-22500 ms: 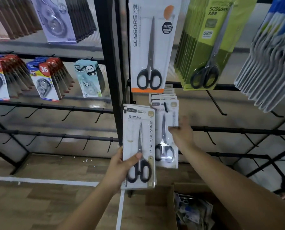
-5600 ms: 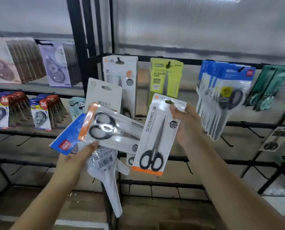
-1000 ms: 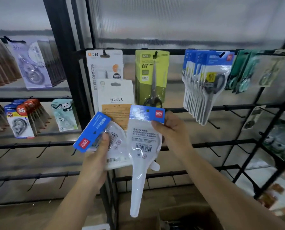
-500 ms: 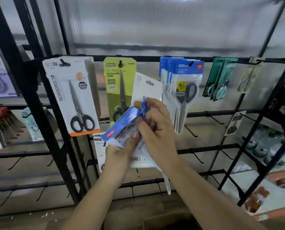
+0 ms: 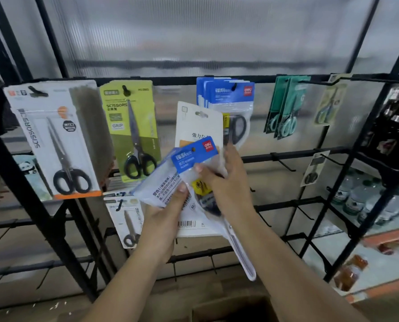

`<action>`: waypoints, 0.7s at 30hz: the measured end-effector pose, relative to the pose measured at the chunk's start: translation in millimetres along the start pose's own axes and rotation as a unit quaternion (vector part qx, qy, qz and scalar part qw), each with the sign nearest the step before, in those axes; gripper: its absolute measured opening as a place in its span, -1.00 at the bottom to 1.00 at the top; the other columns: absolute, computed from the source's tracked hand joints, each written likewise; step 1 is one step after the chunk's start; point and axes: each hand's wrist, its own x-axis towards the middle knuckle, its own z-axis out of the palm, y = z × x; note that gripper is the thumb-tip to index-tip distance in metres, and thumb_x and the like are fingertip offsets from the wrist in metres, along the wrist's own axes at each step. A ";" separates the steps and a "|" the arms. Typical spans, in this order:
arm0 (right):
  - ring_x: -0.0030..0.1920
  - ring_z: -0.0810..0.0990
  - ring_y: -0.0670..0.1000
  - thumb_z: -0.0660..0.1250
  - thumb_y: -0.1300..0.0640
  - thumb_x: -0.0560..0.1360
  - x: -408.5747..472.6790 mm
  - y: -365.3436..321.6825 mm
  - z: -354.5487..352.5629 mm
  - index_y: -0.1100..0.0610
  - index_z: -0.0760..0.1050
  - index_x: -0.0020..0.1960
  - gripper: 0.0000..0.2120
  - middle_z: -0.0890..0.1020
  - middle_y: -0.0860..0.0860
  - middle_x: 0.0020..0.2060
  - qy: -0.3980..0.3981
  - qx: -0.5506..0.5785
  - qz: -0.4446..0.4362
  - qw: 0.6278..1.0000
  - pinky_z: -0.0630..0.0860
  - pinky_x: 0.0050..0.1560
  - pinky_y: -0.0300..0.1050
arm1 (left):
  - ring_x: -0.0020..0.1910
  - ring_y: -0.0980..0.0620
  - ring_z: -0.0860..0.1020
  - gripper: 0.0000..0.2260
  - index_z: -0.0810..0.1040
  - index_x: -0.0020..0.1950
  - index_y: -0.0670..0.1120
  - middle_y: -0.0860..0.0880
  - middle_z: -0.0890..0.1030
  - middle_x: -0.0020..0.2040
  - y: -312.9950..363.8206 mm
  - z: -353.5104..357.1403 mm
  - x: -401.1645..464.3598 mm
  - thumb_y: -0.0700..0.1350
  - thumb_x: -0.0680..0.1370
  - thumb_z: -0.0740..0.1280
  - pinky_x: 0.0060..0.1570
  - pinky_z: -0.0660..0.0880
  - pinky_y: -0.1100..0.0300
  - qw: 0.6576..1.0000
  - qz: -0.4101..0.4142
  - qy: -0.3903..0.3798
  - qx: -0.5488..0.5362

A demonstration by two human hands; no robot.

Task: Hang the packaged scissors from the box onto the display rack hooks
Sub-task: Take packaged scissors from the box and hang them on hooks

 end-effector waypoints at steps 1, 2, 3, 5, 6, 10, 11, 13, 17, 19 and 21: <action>0.09 0.60 -0.08 0.45 0.01 0.36 4.3 1.8 -7.1 -0.02 0.42 0.29 -0.47 0.61 -0.10 0.10 -0.019 0.008 0.031 0.999 0.55 0.13 -0.02 | 0.06 0.00 0.63 -0.59 0.51 0.24 -0.09 -0.02 0.68 0.06 1.1 4.1 1.1 -0.05 0.40 0.35 -0.01 0.58 0.11 1.000 0.007 -0.002 -0.004; -0.01 0.65 -0.05 0.44 -0.03 0.34 9.1 2.6 -14.8 -0.01 0.51 0.17 -0.58 0.67 -0.06 -0.03 -0.024 0.004 0.053 0.998 0.57 0.07 0.07 | 0.04 0.03 0.64 -0.62 0.53 0.20 -0.07 0.00 0.68 0.03 2.6 8.0 2.6 -0.06 0.39 0.35 -0.05 0.59 0.15 1.000 0.011 0.001 -0.005; -0.12 0.67 -0.04 0.45 -0.03 0.33 14.4 1.6 -22.6 0.03 0.58 0.01 -0.72 0.69 -0.04 -0.17 -0.012 -0.004 0.063 0.998 0.58 0.00 0.10 | 0.03 0.04 0.64 -0.66 0.55 0.15 -0.03 0.02 0.69 0.02 4.4 12.0 3.5 -0.06 0.38 0.35 -0.05 0.59 0.16 1.000 0.016 0.006 -0.003; -0.32 0.62 -0.04 0.48 0.09 0.38 24.6 -3.1 -36.6 0.16 0.55 -0.23 -0.83 0.64 -0.02 -0.37 0.023 0.019 0.087 0.996 0.57 -0.18 0.09 | 0.04 0.07 0.64 -0.71 0.57 0.08 0.02 0.07 0.69 0.00 6.7 17.2 4.5 -0.04 0.37 0.36 0.04 0.57 0.11 0.999 0.026 0.027 0.008; -0.33 0.60 0.00 0.47 0.14 0.39 29.7 -6.1 -42.5 0.20 0.51 -0.26 -0.81 0.63 0.03 -0.38 0.038 0.038 0.104 0.993 0.59 -0.18 0.11 | 0.03 0.10 0.63 -0.73 0.57 0.05 0.03 0.10 0.69 -0.02 8.2 18.2 4.1 -0.03 0.36 0.36 0.08 0.54 0.09 0.999 0.029 0.040 0.011; -0.22 0.66 0.12 0.44 0.12 0.44 55.8 -24.6 -57.0 0.13 0.38 -0.31 -0.73 0.62 0.08 -0.30 0.098 0.073 0.084 0.989 0.58 -0.17 0.03 | 0.01 0.11 0.63 -0.73 0.58 0.07 0.02 0.10 0.68 -0.03 16.1 17.4 -0.6 0.01 0.40 0.37 0.13 0.50 0.10 0.995 0.028 0.091 0.039; -0.21 0.65 0.13 0.43 0.09 0.45 62.8 -31.1 -58.0 0.11 0.36 -0.30 -0.72 0.61 0.10 -0.28 0.110 0.057 0.067 0.990 0.58 -0.18 0.00 | 0.04 0.10 0.62 -0.76 0.57 0.09 0.02 0.10 0.67 0.01 18.5 16.7 -1.5 -0.01 0.44 0.37 0.15 0.49 0.12 0.994 0.030 0.095 0.051; -0.28 0.62 0.07 0.40 0.06 0.47 77.9 -42.6 -57.8 0.10 0.34 -0.29 -0.71 0.57 0.11 -0.27 0.127 0.037 0.025 0.991 0.53 -0.28 -0.11 | 0.08 0.09 0.60 -0.84 0.57 0.05 0.04 0.11 0.65 0.02 21.7 14.6 -1.0 -0.03 0.48 0.35 0.20 0.47 0.09 0.992 0.028 0.108 0.060; -0.45 0.51 -0.11 0.41 0.12 0.47 104.8 -58.0 -56.4 0.08 0.41 -0.29 -0.78 0.53 0.02 -0.37 0.164 0.047 -0.012 0.985 0.47 -0.37 -0.21 | 0.11 0.04 0.59 -0.74 0.57 0.03 0.06 0.07 0.65 0.05 24.0 11.9 0.8 0.05 0.36 0.38 0.26 0.44 -0.06 0.990 0.024 0.121 0.073; -0.35 0.50 0.01 0.41 0.15 0.46 114.9 -58.2 -53.1 0.09 0.45 -0.30 -0.79 0.53 0.09 -0.33 0.179 0.051 -0.011 0.983 0.48 -0.29 -0.10 | 0.07 -0.01 0.59 -0.63 0.56 0.13 0.01 -0.01 0.65 0.10 24.6 11.1 -0.1 0.08 0.36 0.38 0.26 0.42 -0.17 0.988 0.026 0.128 0.085; -0.31 0.47 0.04 0.42 0.17 0.46 122.8 -53.6 -49.4 0.10 0.43 -0.33 -0.76 0.50 0.10 -0.34 0.201 0.049 -0.007 0.978 0.47 -0.29 -0.05 | 0.06 -0.05 0.58 -0.54 0.54 0.22 -0.05 -0.06 0.63 0.13 23.7 10.1 -0.4 0.09 0.37 0.37 0.24 0.41 -0.23 0.987 0.029 0.131 0.093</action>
